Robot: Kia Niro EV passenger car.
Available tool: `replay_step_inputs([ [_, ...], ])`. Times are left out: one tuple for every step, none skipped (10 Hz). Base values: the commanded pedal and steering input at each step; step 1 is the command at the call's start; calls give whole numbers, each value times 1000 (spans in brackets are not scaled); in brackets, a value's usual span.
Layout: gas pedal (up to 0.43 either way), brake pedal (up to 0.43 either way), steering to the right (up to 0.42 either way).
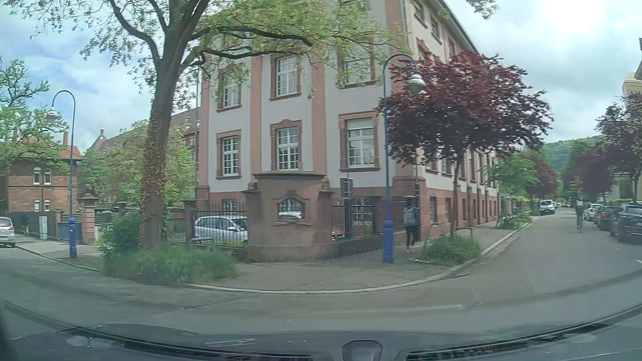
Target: Follow the waypoints while adhering to traffic rules and regulations
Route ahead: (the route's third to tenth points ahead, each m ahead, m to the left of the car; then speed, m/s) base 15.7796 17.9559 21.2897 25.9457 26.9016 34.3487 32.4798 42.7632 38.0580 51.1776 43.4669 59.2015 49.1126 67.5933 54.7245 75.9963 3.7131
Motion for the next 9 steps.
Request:
replay_step_inputs([
  [67, 0, -684],
  [79, 0, -674],
  [79, 0, -663],
  [79, 0, -657],
  [79, 0, -645],
  [79, 0, -617],
  [79, 0, -594],
  [87, 0, -569],
  [118, 0, -542],
])
